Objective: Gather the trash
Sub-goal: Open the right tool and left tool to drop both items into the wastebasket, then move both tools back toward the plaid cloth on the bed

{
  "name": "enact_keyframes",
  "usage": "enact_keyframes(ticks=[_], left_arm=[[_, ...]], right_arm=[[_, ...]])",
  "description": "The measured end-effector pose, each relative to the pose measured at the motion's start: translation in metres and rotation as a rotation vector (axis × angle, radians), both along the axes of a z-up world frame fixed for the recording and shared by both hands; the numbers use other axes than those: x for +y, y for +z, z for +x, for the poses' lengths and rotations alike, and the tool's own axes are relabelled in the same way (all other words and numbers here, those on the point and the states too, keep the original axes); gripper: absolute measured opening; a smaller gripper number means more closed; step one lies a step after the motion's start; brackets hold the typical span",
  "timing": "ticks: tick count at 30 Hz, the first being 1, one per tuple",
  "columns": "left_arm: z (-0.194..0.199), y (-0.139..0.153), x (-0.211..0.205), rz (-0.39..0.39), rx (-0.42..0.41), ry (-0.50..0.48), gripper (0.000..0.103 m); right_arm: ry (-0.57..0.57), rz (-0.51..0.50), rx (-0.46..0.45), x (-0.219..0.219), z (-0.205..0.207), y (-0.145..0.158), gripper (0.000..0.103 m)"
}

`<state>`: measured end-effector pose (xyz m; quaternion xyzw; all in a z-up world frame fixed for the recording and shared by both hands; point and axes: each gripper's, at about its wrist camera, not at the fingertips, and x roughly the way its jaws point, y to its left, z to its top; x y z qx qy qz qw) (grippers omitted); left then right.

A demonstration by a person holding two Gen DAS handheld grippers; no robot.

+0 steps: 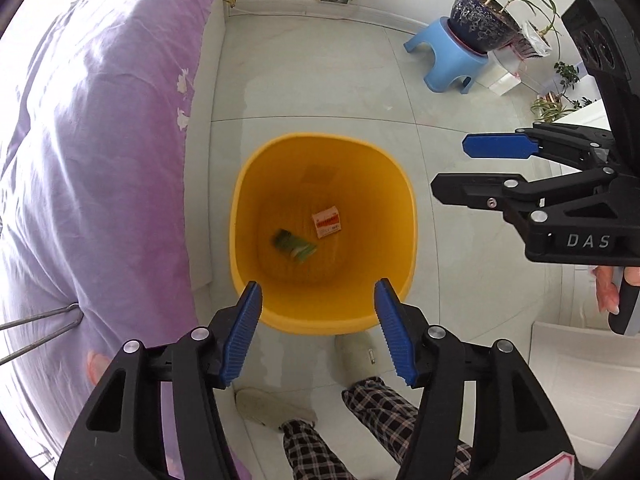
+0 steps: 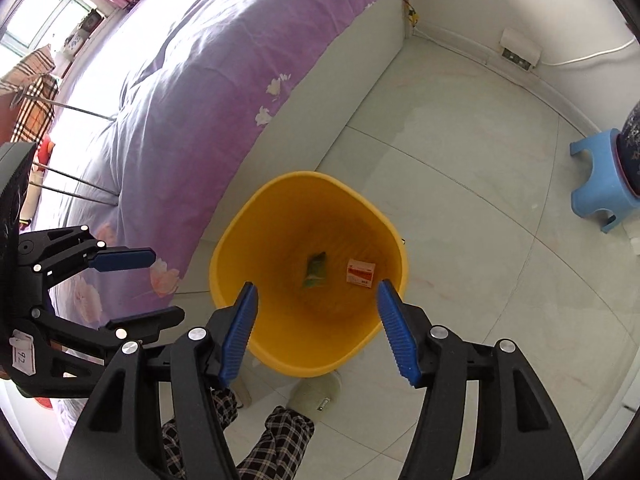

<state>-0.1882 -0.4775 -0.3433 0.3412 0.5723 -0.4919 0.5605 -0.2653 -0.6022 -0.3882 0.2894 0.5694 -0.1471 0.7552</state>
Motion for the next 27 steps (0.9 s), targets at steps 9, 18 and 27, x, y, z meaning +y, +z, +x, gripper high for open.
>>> enact_keyframes(ticks=[9,18,27], left_arm=[[0.010,0.030,0.005,-0.034,-0.036,0.005,0.060],[0.007,0.091,0.028,-0.097,-0.075,0.041,0.060],[0.016,0.165,0.084,-0.176,-0.136,0.153,0.060]], right_arm=[[-0.014,-0.038,-0.020,0.008,-0.006,0.039,0.063],[-0.016,-0.111,-0.069,0.035,-0.017,0.110,0.063],[0.015,-0.208,-0.126,0.075,-0.020,0.195,0.063]])
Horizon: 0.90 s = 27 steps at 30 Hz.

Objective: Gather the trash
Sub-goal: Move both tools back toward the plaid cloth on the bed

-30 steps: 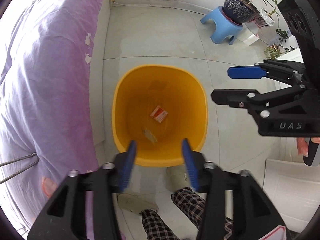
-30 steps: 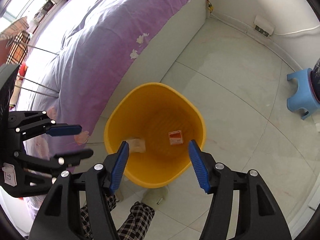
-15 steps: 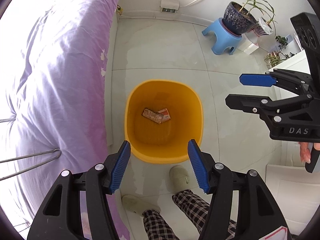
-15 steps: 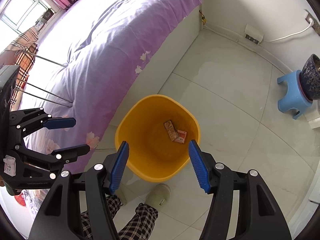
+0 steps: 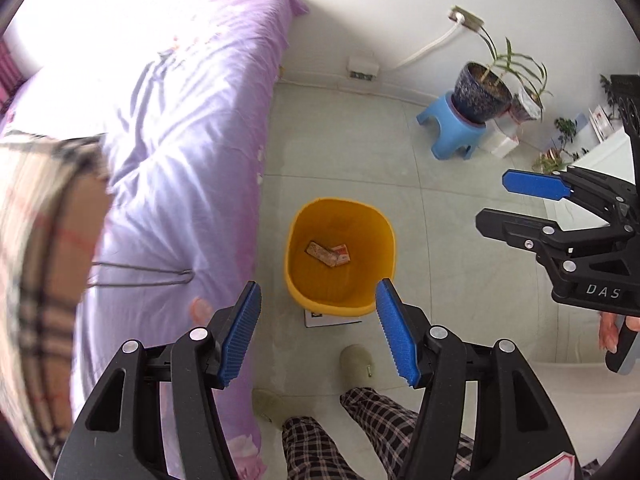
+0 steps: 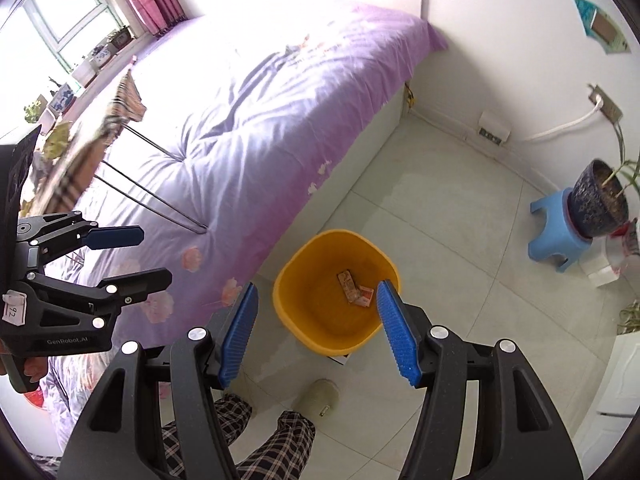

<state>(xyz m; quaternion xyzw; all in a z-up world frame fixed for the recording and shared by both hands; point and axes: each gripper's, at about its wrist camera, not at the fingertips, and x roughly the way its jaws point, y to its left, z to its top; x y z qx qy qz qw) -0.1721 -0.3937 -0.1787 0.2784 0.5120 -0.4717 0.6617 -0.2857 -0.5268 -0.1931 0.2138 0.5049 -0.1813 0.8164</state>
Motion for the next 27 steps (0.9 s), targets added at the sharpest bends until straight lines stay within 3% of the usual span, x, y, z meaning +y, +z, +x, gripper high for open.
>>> enact_keyframes(ticks=[7,15,27], left_arm=[[0.019,0.041,0.065,-0.055,-0.042,0.163,0.061],[0.044,0.075,0.147,-0.107,-0.065,0.418,0.063],[0.090,0.082,0.302,-0.115,-0.099,0.814,0.066]], right_arm=[[0.105,-0.063,-0.071,0.047,0.019,0.058,0.063],[0.269,-0.079,-0.161,0.114,0.057,0.103,0.064],[0.436,-0.025,-0.253,0.196,0.126,0.124,0.071]])
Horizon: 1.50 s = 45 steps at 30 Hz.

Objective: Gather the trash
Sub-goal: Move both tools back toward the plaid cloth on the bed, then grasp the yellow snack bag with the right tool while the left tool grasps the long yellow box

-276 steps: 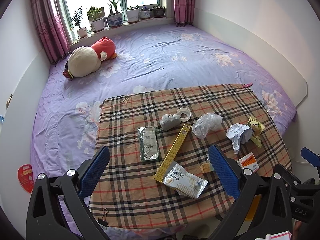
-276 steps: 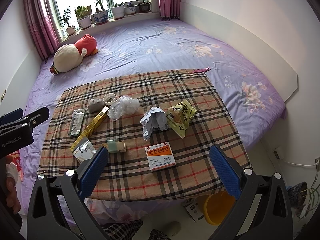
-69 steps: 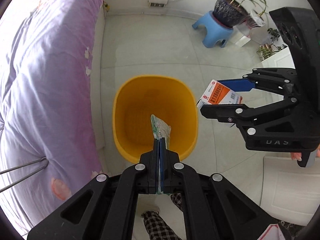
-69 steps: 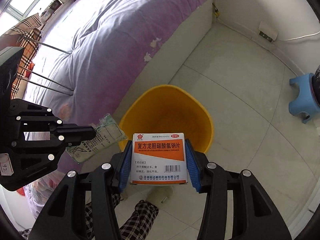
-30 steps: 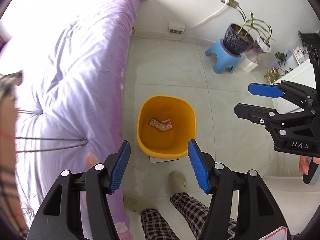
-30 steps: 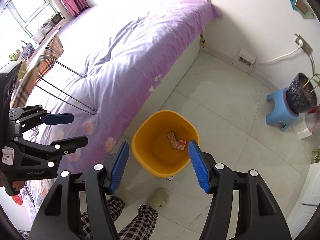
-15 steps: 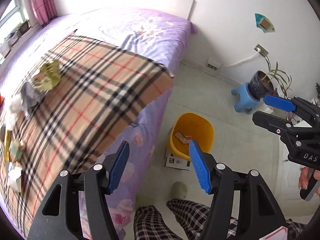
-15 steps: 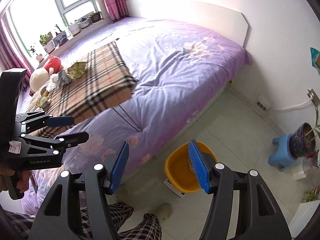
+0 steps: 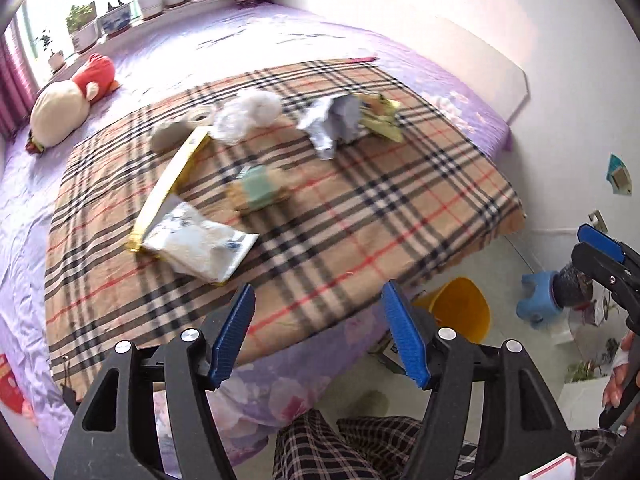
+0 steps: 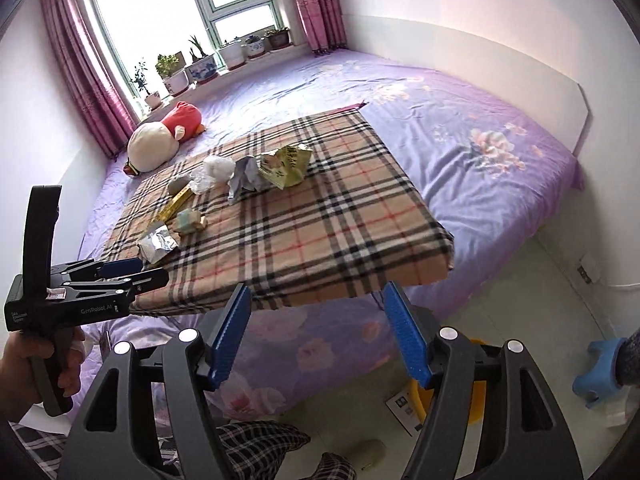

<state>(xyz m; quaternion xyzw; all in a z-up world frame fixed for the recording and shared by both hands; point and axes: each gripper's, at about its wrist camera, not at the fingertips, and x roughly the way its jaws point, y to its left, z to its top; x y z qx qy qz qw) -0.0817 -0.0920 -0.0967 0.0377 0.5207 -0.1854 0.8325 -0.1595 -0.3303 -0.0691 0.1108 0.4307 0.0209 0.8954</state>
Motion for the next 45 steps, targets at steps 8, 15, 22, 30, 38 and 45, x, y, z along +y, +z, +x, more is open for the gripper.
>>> enact_keyframes(ticks=[8,15,22,30,38,45], left_arm=[[0.054,-0.008,0.071,0.028,-0.017,0.133,0.072],[0.100,-0.025,0.088,0.032,0.009,0.115,0.073],[0.129,-0.043,0.082,0.038,0.021,0.094,0.069],[0.143,-0.051,0.087,0.095,0.002,0.091,0.065],[0.154,-0.052,0.092,0.099,0.009,0.084,0.070],[0.158,-0.053,0.092,0.095,0.003,0.079,0.073]], right_arm=[[0.027,-0.011,0.013,0.034,0.052,-0.012,0.074],[0.057,-0.033,0.047,0.065,0.089,-0.029,0.074],[0.039,-0.062,0.070,0.079,0.111,-0.039,0.074],[-0.110,-0.070,0.065,0.058,0.156,-0.040,0.078],[-0.254,-0.028,0.086,0.036,0.218,-0.046,0.081],[-0.231,-0.076,0.168,0.041,0.234,-0.076,0.077]])
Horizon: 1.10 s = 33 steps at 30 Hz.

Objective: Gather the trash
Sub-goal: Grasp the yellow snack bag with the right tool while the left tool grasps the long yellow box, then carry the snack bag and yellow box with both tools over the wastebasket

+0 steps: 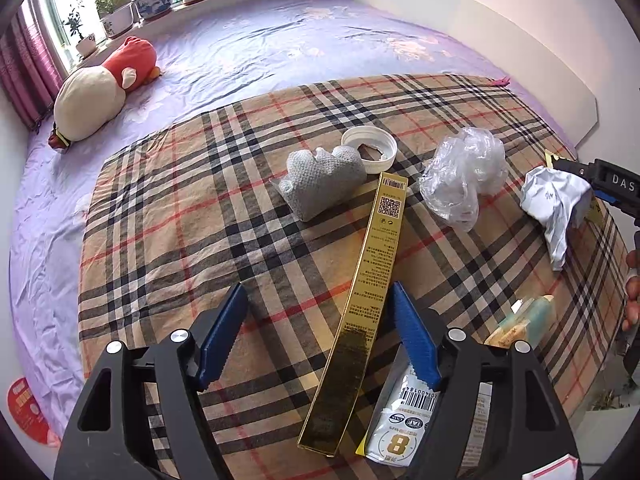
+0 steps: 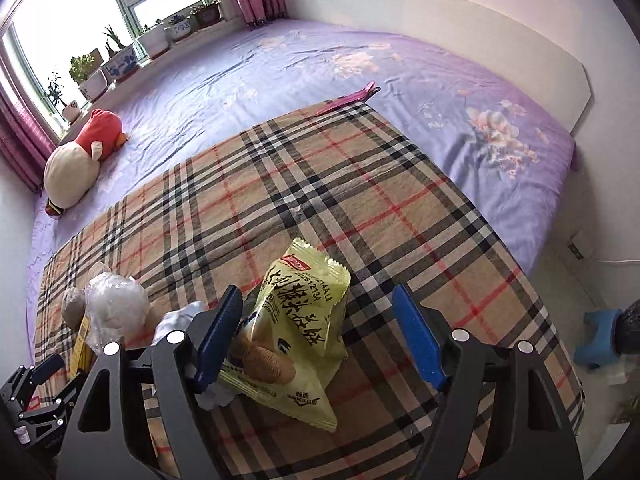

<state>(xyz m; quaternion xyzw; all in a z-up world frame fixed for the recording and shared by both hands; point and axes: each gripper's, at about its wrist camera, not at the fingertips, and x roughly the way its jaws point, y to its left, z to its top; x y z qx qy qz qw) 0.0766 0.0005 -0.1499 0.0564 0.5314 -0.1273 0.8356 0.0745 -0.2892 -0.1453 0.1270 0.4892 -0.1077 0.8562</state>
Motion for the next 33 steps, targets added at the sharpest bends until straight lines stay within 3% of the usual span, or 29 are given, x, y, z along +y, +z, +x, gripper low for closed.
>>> enact_keyframes(ticks=[7,8,10,16,20,33], left_arm=[[0.008,-0.002,-0.008,0.000,-0.014,0.003,0.077],[0.008,-0.001,-0.010,-0.001,-0.022,-0.005,0.073],[0.006,0.001,-0.016,-0.007,-0.033,-0.037,0.055],[-0.007,0.005,-0.021,-0.013,-0.041,-0.082,0.022],[-0.013,0.007,-0.015,-0.043,-0.027,-0.096,0.018],[-0.016,0.035,-0.004,-0.109,-0.043,-0.092,0.018]], right_arm=[[0.039,-0.021,-0.012,0.004,-0.003,-0.003,0.075],[0.043,-0.012,-0.013,0.003,-0.004,-0.003,0.062],[0.058,-0.002,-0.013,0.000,-0.007,-0.003,0.045],[0.079,0.059,-0.029,-0.008,-0.021,-0.001,0.034],[0.084,0.069,-0.040,-0.011,-0.030,0.005,0.027],[0.046,0.124,-0.092,-0.024,-0.059,0.026,0.025]])
